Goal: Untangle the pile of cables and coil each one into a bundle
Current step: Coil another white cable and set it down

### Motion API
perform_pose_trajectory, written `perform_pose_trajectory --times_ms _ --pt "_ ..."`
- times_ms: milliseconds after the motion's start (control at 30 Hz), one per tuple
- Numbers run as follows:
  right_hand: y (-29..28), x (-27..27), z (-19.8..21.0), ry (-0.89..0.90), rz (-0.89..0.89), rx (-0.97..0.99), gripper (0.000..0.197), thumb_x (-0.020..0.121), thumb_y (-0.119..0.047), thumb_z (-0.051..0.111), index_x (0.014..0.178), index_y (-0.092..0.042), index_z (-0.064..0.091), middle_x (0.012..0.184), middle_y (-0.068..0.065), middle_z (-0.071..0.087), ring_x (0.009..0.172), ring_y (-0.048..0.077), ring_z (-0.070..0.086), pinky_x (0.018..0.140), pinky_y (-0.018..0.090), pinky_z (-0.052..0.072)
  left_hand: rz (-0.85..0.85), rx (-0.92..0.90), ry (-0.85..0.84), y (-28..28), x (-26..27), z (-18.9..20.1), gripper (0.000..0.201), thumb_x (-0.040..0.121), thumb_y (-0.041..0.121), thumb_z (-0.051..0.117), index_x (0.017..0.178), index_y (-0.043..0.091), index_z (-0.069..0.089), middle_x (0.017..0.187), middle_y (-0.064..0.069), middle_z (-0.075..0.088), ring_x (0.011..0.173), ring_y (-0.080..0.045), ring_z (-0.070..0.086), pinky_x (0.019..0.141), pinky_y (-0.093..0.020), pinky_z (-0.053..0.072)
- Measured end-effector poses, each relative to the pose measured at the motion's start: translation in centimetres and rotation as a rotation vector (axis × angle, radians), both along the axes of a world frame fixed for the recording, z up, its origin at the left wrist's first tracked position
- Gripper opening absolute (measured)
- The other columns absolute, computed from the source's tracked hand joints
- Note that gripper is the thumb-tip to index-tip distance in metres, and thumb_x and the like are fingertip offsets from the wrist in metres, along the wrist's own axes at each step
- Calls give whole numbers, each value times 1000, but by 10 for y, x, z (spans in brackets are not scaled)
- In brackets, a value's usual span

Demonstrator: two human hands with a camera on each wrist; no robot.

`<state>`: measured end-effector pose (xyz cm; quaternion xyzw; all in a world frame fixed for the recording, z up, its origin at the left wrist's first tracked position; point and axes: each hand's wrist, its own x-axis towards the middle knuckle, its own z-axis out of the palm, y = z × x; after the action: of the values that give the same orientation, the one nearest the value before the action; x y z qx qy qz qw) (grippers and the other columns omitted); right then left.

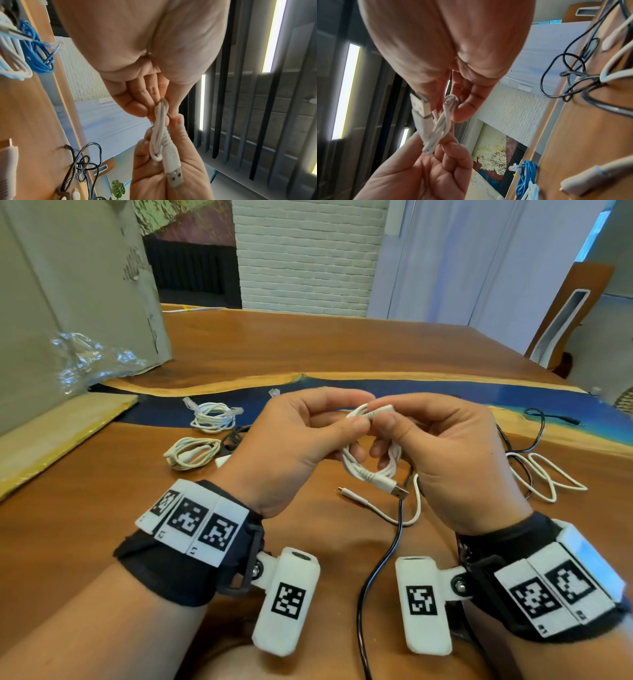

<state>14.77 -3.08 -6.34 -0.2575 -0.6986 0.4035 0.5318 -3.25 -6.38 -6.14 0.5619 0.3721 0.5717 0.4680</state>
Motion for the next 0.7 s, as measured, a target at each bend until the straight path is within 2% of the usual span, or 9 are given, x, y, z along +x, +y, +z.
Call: perform_pose_trajectory --times_ms 133,267,400,467,533,633,700 --pt "0 -3 -2 48 -55 -65 10 94 -8 67 101 -9 74 82 12 76 54 23 66 53 34 59 51 50 184 -1 -1 2 27 88 1 72 114 10 73 91 -10 78 73 -22 72 74 -30 60" --pt "-2 -7 -3 24 -53 -135 8 99 -11 63 99 -7 69 78 18 72 47 25 65 48 34 56 137 76 354 -1 -4 1 22 89 10 75 108 19 78 86 2 78 74 -16 75 71 -28 60" --pt "3 -6 -3 -4 -5 -251 11 100 -14 61 100 -7 69 71 13 70 47 23 66 48 31 55 187 77 430 -1 -3 0 14 90 16 75 101 23 80 80 3 77 71 -14 75 64 -23 55" --pt "5 -4 -4 -15 23 -300 13 99 -15 62 103 -6 70 73 14 71 50 23 67 50 31 56 181 47 480 0 -4 -1 9 91 21 75 96 25 81 74 0 76 72 -16 74 69 -30 54" --pt "5 -3 -6 -3 41 -338 15 99 -15 61 110 -8 70 81 15 75 59 24 71 58 32 59 165 -2 462 2 -5 1 8 91 20 75 95 22 81 76 -2 77 74 -20 73 75 -38 59" --pt "8 -2 -8 13 21 -358 23 99 -16 62 121 -12 68 95 14 79 77 26 75 75 40 63 171 -91 317 6 -12 13 12 90 13 74 100 14 80 80 -5 77 68 -16 69 68 -29 58" --pt "10 1 -9 36 -14 -369 23 99 -18 62 121 -13 68 97 12 79 80 26 75 82 45 61 256 -92 298 13 -23 26 12 90 13 75 100 14 81 83 -11 77 70 -16 64 66 -28 57"
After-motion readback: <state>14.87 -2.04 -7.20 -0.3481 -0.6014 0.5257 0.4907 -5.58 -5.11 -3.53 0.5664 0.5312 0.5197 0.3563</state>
